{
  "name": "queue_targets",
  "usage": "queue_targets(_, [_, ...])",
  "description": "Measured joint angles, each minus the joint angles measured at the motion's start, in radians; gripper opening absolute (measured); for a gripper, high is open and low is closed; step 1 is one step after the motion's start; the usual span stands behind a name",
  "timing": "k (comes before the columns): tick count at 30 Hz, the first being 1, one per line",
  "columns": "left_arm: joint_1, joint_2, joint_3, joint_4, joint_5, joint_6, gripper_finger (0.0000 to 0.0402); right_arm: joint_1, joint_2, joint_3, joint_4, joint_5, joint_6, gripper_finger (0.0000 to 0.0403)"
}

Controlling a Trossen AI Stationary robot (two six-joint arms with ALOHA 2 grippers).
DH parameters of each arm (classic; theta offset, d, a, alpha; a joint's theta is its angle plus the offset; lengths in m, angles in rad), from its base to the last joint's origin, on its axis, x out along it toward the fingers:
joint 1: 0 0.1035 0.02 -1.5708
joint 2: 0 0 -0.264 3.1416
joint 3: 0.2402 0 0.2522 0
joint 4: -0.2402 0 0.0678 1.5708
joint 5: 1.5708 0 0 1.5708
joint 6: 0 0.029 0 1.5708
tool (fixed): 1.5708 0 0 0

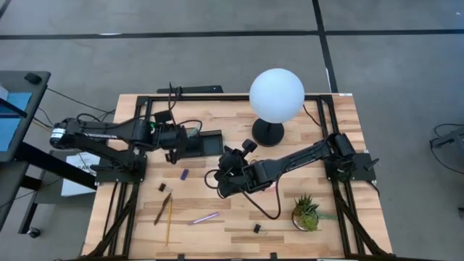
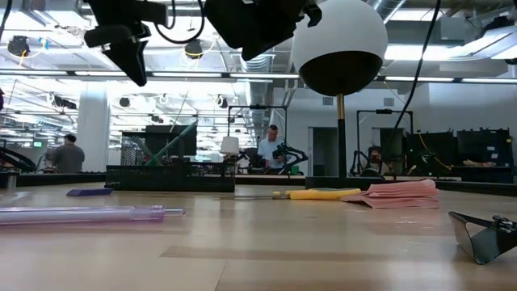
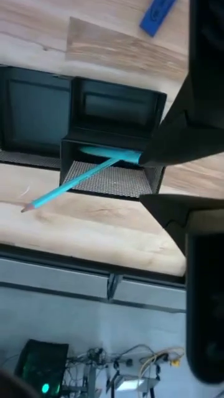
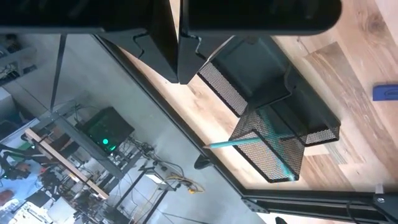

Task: Pick and place office supplies into organizer
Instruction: Put the purple pen into the black desk organizer

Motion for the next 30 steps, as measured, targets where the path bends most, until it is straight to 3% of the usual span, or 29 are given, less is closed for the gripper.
queue_targets(6, [0.026,0.0,0.0,0.041,-0.035,0.007,0.0114,0.001,0.0,0.0,-0.026,0.0,-0.002,0.0])
queue_targets(9, [0.023,0.0,0.0,0.092,-0.005,-0.011,0.0116,0.001,0.0,0.0,-0.059,-0.012,-0.001,0.0])
queue_targets(12, [-0.001,0.0,0.0,0.137,0.044,-0.042,0.0116,0.002,0.0,0.0,-0.075,-0.129,-0.007,0.0])
queue_targets(18, [-0.067,-0.016,0.0,0.125,-0.033,-0.122,0.0102,0.033,-0.019,-0.002,-0.102,-0.326,-0.156,0.0])
queue_targets(21, [-0.098,-0.04,0.0,0.106,-0.005,-0.164,0.0089,0.042,-0.081,-0.002,-0.111,-0.334,-0.191,0.0])
queue_targets(25, [-0.151,-0.08,0.0,0.063,0.035,-0.328,0.0073,0.042,-0.19,-0.002,-0.11,-0.347,-0.216,0.0])
queue_targets(30, [-0.258,-0.105,0.001,0.038,0.058,-0.463,0.0057,0.05,-0.345,-0.037,-0.025,-0.546,-0.35,0.0])
